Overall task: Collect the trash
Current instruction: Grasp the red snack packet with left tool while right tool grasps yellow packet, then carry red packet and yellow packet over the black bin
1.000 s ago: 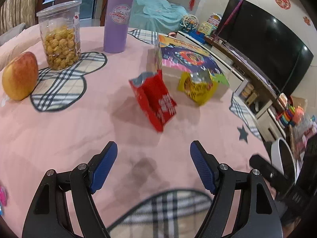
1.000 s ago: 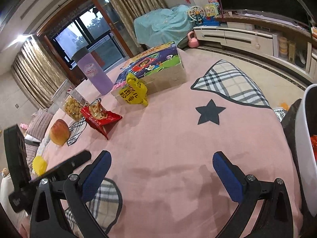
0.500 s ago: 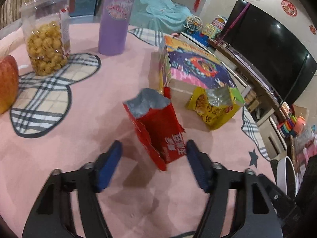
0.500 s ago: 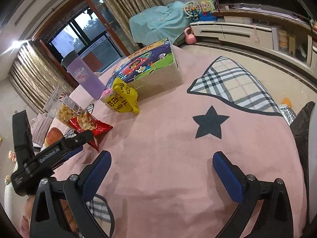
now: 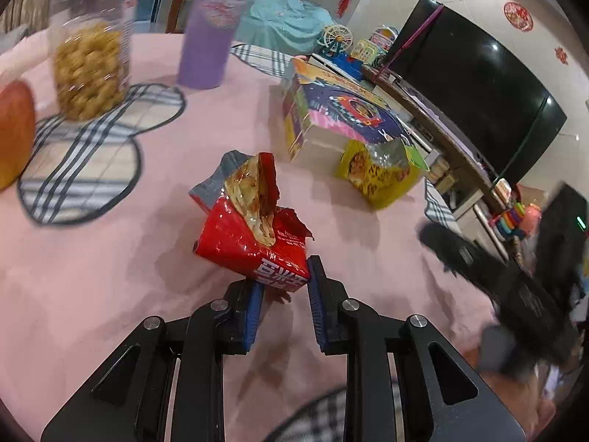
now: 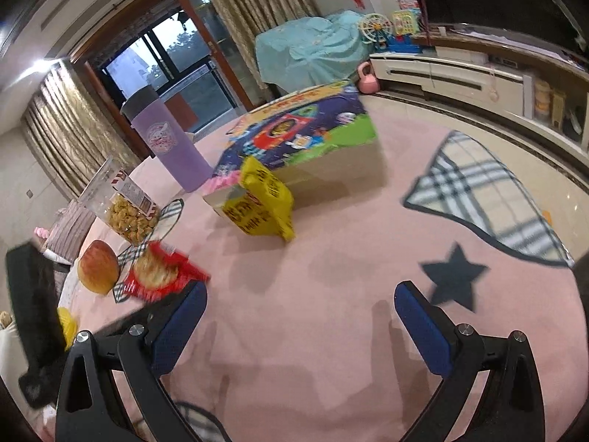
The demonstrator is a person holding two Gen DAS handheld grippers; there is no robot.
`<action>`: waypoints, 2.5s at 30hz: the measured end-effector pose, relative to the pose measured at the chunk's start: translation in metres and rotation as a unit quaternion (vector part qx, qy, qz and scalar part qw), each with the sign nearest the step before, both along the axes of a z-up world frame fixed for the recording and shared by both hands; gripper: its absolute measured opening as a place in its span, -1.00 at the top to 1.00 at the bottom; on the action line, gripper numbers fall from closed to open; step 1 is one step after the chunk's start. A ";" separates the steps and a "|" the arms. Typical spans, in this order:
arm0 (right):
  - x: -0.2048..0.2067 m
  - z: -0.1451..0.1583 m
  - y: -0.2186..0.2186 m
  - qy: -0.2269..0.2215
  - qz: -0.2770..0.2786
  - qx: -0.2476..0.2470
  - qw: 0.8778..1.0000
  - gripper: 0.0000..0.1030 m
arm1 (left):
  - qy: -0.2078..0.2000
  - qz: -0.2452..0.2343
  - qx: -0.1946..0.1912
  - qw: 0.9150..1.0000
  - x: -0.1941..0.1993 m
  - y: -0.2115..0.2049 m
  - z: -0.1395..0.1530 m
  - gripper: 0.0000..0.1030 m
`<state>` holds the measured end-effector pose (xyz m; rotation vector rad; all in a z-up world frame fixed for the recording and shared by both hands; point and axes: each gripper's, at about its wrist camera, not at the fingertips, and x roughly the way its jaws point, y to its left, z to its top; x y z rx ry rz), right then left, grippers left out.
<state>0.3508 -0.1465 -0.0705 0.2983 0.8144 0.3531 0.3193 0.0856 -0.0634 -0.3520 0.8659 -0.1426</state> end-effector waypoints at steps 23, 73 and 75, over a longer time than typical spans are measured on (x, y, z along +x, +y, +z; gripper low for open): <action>0.031 -0.005 0.047 -0.018 0.002 -0.066 0.998 0.34 | 0.002 -0.011 -0.014 1.000 -0.023 0.011 -0.014 0.85; -0.182 0.009 -0.097 -0.022 -0.051 0.029 0.998 0.36 | -0.020 -0.089 0.050 0.995 -0.127 -0.118 0.014 0.94; -0.186 0.010 -0.102 -0.024 -0.055 0.030 0.998 0.36 | -0.022 -0.096 0.054 0.994 -0.129 -0.125 0.016 0.95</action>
